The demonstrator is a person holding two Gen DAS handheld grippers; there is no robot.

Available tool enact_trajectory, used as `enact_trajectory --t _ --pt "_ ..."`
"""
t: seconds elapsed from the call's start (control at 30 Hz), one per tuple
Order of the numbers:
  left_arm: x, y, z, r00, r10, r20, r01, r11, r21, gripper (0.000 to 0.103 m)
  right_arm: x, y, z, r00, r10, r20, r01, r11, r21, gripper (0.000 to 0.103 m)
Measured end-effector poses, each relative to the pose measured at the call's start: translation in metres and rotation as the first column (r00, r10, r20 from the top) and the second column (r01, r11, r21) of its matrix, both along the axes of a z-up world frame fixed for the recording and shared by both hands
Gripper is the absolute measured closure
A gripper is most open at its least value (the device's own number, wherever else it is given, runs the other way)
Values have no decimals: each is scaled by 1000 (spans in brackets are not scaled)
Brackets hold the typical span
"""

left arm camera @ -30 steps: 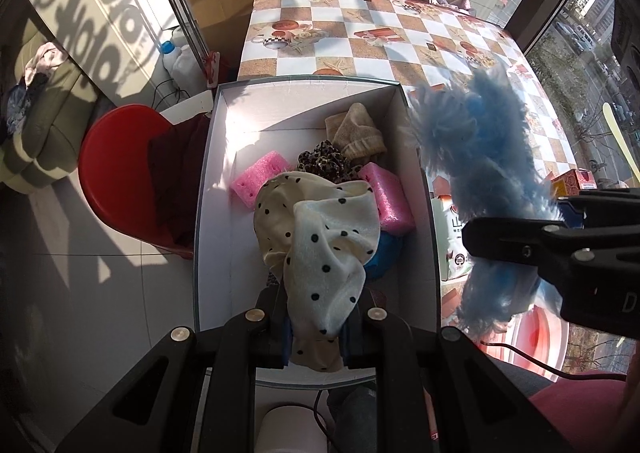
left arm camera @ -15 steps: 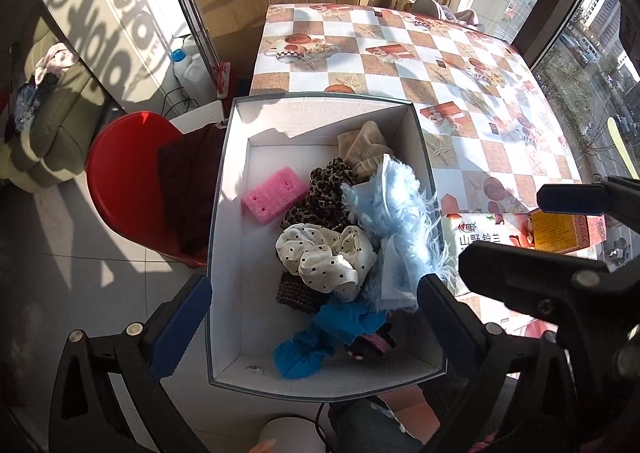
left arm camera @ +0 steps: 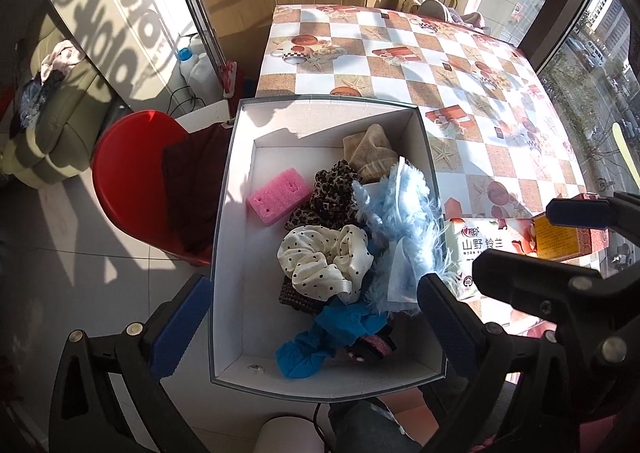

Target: Organize soft objects

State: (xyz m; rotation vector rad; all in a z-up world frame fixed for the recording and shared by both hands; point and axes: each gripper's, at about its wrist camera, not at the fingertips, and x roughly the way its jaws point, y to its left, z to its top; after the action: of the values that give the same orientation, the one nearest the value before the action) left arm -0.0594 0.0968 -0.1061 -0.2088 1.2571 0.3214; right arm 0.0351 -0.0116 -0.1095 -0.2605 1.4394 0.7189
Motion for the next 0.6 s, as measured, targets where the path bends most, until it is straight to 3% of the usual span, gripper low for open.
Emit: enact_trajectory --t 0.6 --pt "0 -6 -2 1000 -19 -23 19 1000 8 0 -2 -9 -2 999 -25 -21 26 999 20 0"
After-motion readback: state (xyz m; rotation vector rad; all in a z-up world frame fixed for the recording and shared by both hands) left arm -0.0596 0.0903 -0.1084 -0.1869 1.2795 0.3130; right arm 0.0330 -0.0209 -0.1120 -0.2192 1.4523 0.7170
